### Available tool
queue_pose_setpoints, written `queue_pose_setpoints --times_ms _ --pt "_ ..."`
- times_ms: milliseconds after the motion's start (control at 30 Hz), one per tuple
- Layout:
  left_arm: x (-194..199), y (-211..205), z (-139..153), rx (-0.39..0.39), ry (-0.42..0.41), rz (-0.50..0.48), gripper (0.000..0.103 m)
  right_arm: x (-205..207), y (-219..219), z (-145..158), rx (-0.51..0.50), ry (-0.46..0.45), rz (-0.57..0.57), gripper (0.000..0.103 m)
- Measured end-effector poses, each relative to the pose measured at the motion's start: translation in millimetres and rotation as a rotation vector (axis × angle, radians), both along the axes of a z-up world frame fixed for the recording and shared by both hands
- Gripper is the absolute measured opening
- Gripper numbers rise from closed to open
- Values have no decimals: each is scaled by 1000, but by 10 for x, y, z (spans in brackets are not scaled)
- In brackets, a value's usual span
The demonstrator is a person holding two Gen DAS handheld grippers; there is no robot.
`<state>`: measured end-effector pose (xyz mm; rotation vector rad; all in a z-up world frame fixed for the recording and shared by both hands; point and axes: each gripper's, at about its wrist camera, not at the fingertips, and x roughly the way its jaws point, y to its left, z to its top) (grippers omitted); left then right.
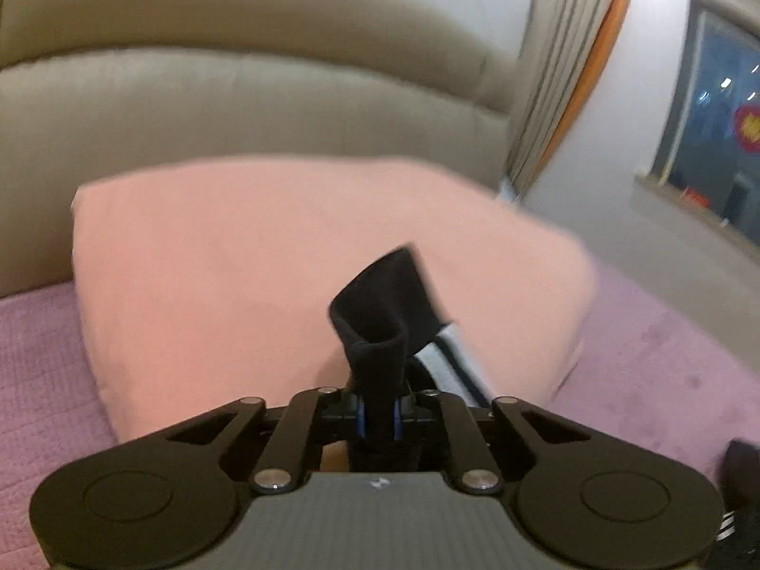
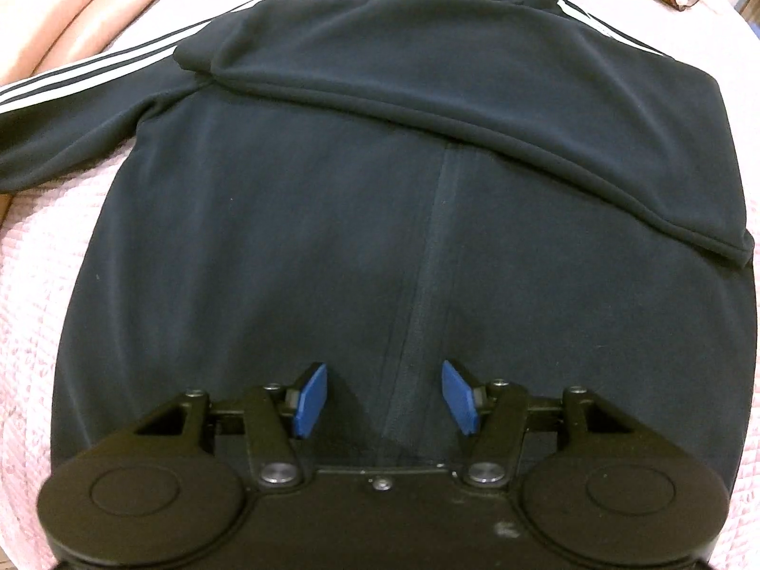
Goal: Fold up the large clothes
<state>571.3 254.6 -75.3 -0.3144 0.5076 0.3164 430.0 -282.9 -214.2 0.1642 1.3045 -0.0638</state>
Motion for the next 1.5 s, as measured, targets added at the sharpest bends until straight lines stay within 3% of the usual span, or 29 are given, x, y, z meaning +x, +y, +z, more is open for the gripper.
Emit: queue_pose_setpoints --times_ms 100,200,333,400,533,600,700,867,967,1033,1100,1200,1400,1500 --pt "-268 -172 346 2 -100 -47 10 -42 -63 75 27 -28 -29 66" --pt "-440 -277 589 60 -161 -33 10 -92 -101 137 16 -57 -33 66" --pt "-240 -287 397 131 -38 18 9 -129 -114 44 -5 -31 -39 66" --pt "-205 -445 269 134 -4 -31 9 -128 -96 -46 -3 -5 -36 66" --pt "-254 -1275 96 252 5 -222 9 -112 -14 -68 -28 -27 -7 71" --pt "-291 -1761 21 262 0 -328 9 -129 -53 -24 -8 -42 -18 68" --pt "-322 -2603 -103 220 -22 -508 9 -210 -222 66 35 -75 -78 67" --pt "-352 -3974 -243 48 -61 -801 9 -377 -603 145 21 -94 -199 67" --pt "-509 -4728 -304 -9 -83 -967 10 -500 -898 180 20 -99 -297 67" --pt "-614 -5161 -424 -33 -64 -1066 24 -571 -1058 202 5 -105 -346 67" --pt "-623 -5395 -654 -20 5 -1128 72 -649 -1210 208 -10 -110 -383 67" --pt "-633 -5331 -1018 -6 113 -1101 75 -712 -1361 177 -21 -111 -417 67" --pt "-461 -4174 -1526 -53 318 -883 70 -474 -1487 204 6 -222 -384 71" --pt "-384 -3746 -1568 -57 380 -803 68 -185 -1468 269 8 -323 -345 73"
